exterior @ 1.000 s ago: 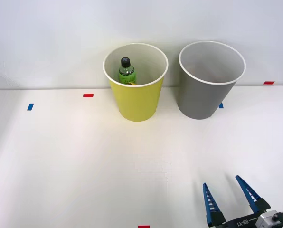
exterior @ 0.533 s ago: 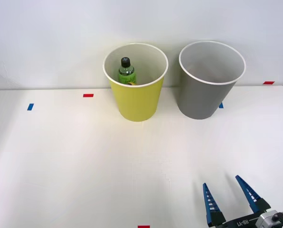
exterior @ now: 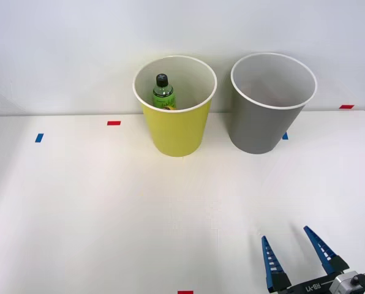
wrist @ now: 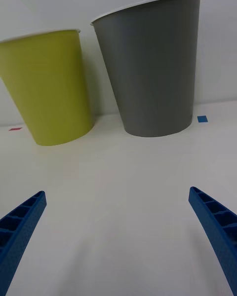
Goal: Put cans in the gray bin, plastic bottles in the light green bin
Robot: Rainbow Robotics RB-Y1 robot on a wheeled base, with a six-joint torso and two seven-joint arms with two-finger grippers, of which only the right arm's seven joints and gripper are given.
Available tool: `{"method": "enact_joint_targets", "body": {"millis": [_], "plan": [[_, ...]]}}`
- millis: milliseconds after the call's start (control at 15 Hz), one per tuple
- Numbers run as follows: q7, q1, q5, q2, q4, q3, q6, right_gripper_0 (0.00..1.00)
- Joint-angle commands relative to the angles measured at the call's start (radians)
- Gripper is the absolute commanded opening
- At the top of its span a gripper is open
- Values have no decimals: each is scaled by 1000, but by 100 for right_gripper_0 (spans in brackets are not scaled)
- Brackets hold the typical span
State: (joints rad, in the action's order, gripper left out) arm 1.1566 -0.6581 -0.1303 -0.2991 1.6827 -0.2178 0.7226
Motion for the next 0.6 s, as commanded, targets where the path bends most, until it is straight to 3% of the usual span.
{"method": "enact_joint_targets", "body": {"millis": [67, 600], "plan": [[0, 0, 0, 0, 0, 0, 0, 100], [0, 0, 0, 0, 0, 0, 0, 100]]}}
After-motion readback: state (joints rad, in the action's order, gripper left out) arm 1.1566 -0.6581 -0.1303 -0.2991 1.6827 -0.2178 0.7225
